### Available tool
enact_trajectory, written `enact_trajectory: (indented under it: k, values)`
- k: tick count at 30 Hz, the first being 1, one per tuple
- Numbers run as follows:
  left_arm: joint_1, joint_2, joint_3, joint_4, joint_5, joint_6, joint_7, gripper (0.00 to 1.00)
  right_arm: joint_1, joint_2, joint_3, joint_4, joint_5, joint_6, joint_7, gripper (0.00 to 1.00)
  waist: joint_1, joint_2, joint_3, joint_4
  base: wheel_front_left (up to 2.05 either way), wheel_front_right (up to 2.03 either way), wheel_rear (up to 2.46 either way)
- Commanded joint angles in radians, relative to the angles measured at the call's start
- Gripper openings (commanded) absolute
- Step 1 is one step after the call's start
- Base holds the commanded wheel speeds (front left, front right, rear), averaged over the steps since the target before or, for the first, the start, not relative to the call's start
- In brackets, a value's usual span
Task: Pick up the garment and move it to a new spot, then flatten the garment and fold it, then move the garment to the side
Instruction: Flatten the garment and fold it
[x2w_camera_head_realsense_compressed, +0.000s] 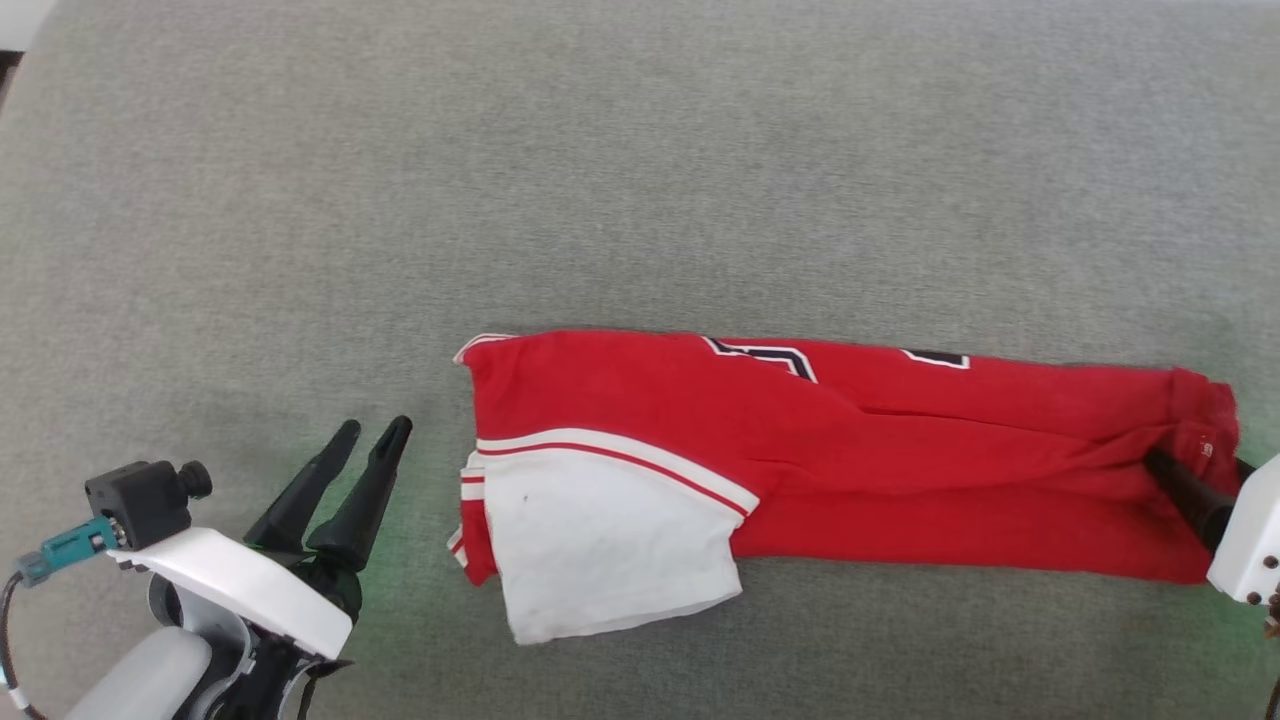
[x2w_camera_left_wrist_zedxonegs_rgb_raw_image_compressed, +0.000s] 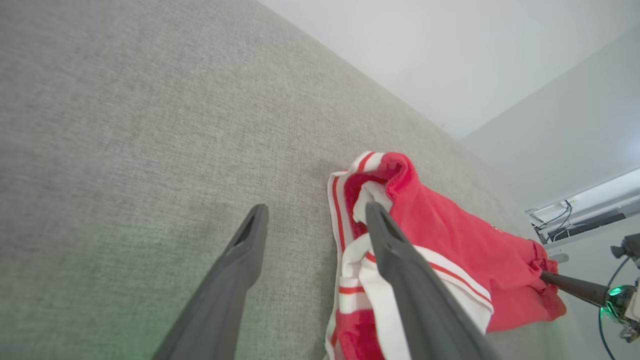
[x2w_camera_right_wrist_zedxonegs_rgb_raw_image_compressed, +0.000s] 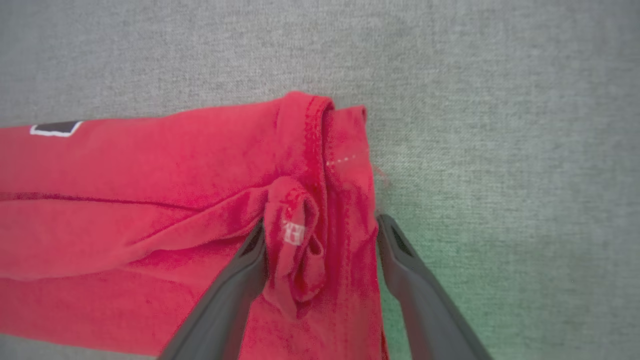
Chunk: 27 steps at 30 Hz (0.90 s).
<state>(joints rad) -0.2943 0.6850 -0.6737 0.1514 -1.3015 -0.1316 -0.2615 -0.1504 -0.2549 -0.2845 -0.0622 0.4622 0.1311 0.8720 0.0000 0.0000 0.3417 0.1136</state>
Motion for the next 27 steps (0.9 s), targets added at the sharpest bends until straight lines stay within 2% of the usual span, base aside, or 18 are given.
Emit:
enact_trajectory:
  k: [1, 6, 7, 8, 9, 11, 12, 16, 18, 21, 27]
  values:
    - [0.021, -0.030, 0.048, 0.018, 0.044, 0.002, -0.005, 1.00, -0.010, -0.001, -0.008, 0.012, -0.004, -0.001, 0.010, 1.00, 0.0000, 0.0000, -0.001, 0.016, 0.00, 0.00, 0.00]
    - [0.070, -0.111, 0.238, 0.033, 0.247, 0.002, -0.005, 1.00, -0.018, 0.007, -0.024, 0.031, -0.012, -0.001, 0.033, 1.00, 0.0000, 0.0000, -0.002, 0.031, 0.00, 0.00, 0.00]
    - [0.082, -0.127, 0.284, 0.028, 0.312, 0.002, -0.005, 1.00, -0.018, 0.010, -0.025, 0.035, -0.013, -0.001, 0.042, 0.87, 0.0000, 0.0000, -0.001, 0.032, 0.00, 0.00, 0.00]
    - [0.097, -0.144, 0.324, 0.024, 0.378, 0.002, -0.005, 1.00, -0.019, 0.013, -0.025, 0.037, -0.014, -0.001, 0.049, 0.57, 0.0000, 0.0000, -0.001, 0.033, 0.00, 0.00, 0.00]
    - [0.108, -0.166, 0.370, 0.014, 0.445, 0.002, -0.005, 1.00, -0.020, 0.016, -0.028, 0.039, -0.014, -0.001, 0.054, 0.45, 0.0000, 0.0000, 0.000, 0.033, 0.00, 0.00, 0.00]
    - [0.137, -0.213, 0.447, -0.010, 0.560, 0.002, -0.004, 1.00, -0.024, 0.019, -0.033, 0.044, -0.014, -0.001, 0.064, 0.12, 0.0000, 0.0000, 0.001, 0.034, 0.00, 0.00, 0.00]
    - [0.148, -0.229, 0.484, -0.021, 0.614, 0.002, -0.004, 1.00, -0.024, 0.020, -0.036, 0.046, -0.014, -0.001, 0.067, 0.02, 0.0000, 0.0000, 0.002, 0.034, 0.00, 0.00, 0.00]
    - [0.182, -0.292, 0.557, -0.067, 0.749, 0.002, -0.005, 1.00, -0.030, 0.028, -0.045, 0.059, -0.014, -0.002, 0.073, 0.00, 0.0000, 0.0000, 0.004, 0.033, 0.00, 0.00, 0.00]
    - [0.193, -0.298, 0.576, -0.085, 0.802, 0.002, -0.005, 1.00, -0.036, 0.030, -0.052, 0.069, -0.014, -0.002, 0.073, 0.00, 0.0000, 0.0000, 0.006, 0.033, 0.00, 0.00, 0.00]
    - [0.200, -0.320, 0.588, -0.108, 0.819, 0.002, -0.005, 1.00, -0.045, 0.034, -0.063, 0.078, -0.019, -0.003, 0.067, 0.00, 0.0000, 0.0000, 0.008, 0.033, 0.00, 0.00, 0.00]
    - [0.195, -0.328, 0.602, -0.105, 0.833, 0.002, -0.004, 1.00, -0.071, 0.015, -0.109, 0.093, -0.032, -0.003, 0.046, 0.00, 0.0000, 0.0000, 0.012, 0.023, 0.00, 0.00, 0.00]
